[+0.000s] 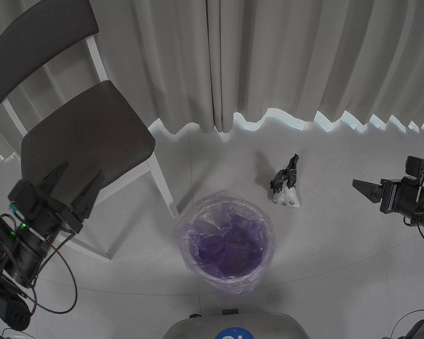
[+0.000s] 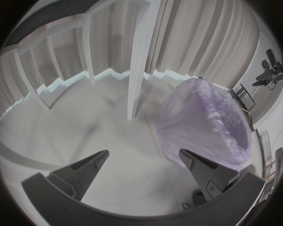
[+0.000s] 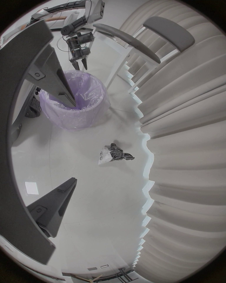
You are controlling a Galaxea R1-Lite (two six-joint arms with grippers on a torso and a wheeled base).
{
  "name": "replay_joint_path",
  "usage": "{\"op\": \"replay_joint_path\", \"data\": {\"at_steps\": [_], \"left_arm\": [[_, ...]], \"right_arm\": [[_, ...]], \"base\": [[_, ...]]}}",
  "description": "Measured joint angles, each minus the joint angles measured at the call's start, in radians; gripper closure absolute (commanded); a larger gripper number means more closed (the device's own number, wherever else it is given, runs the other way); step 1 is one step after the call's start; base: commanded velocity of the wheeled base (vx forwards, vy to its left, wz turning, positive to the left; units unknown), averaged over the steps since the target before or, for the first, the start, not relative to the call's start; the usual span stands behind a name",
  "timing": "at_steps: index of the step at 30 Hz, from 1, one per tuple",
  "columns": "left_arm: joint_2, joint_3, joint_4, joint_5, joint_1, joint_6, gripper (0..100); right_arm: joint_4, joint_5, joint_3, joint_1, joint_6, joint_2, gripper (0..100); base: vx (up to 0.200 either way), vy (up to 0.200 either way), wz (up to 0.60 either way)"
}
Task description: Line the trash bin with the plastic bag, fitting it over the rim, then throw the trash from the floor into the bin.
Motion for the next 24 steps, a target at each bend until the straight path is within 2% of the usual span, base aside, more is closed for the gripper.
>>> {"op": "replay_joint_path", "data": {"at_steps": [3,7,11,20,24], "left_arm": [[-0.106,0.024,0.04,-0.003,0.03,-0.033,0],[-0.251,0.051,0.108,-0.004,0.062,-0.088,0],[-0.381,0.05,0.239,-0.005,0.088,-0.113,0],[-0.68,-0.069,0.796,-0.028,0.117,-0.147,0],[-0.812,-0.129,0.966,-0.048,0.123,-0.155,0]], "right_arm": [[-0.001,0.001,-0.002,0.0,-0.021,-0.037,0],[-0.001,0.005,0.0,-0.001,-0.039,-0.077,0],[-0.001,0.009,0.005,-0.001,-0.052,-0.1,0],[-0.004,0.011,0.009,0.001,-0.061,-0.098,0],[-0.023,0.014,-0.003,0.001,-0.063,-0.08,0]], "base": [[0.0,0.0,0.0],[0.2,0.0,0.0],[0.2,0.0,0.0],[0.0,0.0,0.0],[0.0,0.0,0.0]]}}
